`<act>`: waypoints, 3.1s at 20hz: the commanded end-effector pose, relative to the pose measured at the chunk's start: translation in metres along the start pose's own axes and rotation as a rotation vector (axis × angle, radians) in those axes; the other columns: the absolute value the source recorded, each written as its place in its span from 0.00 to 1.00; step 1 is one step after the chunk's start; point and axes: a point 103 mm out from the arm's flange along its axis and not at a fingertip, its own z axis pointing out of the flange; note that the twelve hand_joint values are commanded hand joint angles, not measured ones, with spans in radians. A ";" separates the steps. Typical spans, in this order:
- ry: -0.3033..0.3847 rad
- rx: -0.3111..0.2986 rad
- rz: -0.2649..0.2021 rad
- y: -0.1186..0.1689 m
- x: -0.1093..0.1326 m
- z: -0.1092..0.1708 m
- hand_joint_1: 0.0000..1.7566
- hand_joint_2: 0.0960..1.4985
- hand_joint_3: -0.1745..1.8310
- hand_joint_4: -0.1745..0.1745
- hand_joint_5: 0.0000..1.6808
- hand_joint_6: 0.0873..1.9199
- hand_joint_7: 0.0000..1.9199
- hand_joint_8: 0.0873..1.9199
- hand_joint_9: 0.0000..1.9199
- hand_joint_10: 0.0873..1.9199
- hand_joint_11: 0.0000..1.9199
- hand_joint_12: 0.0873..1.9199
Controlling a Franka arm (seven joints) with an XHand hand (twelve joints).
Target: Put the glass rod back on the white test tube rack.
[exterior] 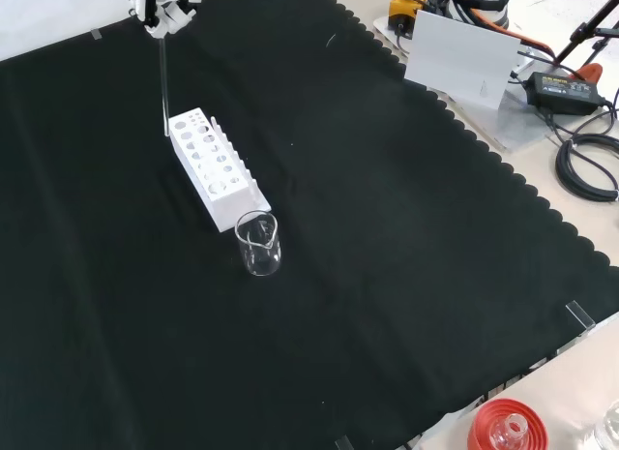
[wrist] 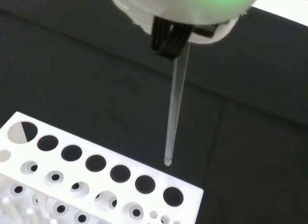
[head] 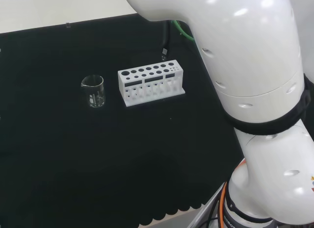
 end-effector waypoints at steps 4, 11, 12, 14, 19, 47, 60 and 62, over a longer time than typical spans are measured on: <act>-0.010 0.006 0.006 -0.002 0.002 -0.006 0.76 0.37 0.46 0.00 0.72 0.27 0.70 0.41 0.89 0.29 0.85 0.36; -0.001 0.019 0.011 -0.010 0.003 -0.002 0.76 0.37 0.46 0.00 0.72 0.27 0.70 0.40 0.89 0.29 0.85 0.36; -0.003 0.024 0.011 -0.011 0.003 -0.002 0.76 0.37 0.46 0.00 0.72 0.27 0.70 0.40 0.89 0.29 0.85 0.36; -0.005 0.022 0.015 -0.013 0.002 -0.004 0.76 0.37 0.46 0.00 0.72 0.27 0.70 0.40 0.89 0.29 0.85 0.36; -0.003 0.012 0.026 -0.018 -0.001 -0.011 0.76 0.37 0.46 0.00 0.72 0.27 0.70 0.40 0.89 0.29 0.85 0.36; 0.020 0.058 0.005 -0.009 0.008 0.012 0.76 0.37 0.46 0.00 0.72 0.27 0.70 0.40 0.89 0.29 0.85 0.36; -0.006 0.044 0.000 -0.013 0.014 -0.006 0.76 0.37 0.46 0.00 0.72 0.27 0.70 0.40 0.89 0.29 0.85 0.36; -0.008 0.044 -0.001 -0.013 0.017 -0.007 0.76 0.37 0.46 0.00 0.72 0.27 0.70 0.40 0.89 0.29 0.85 0.36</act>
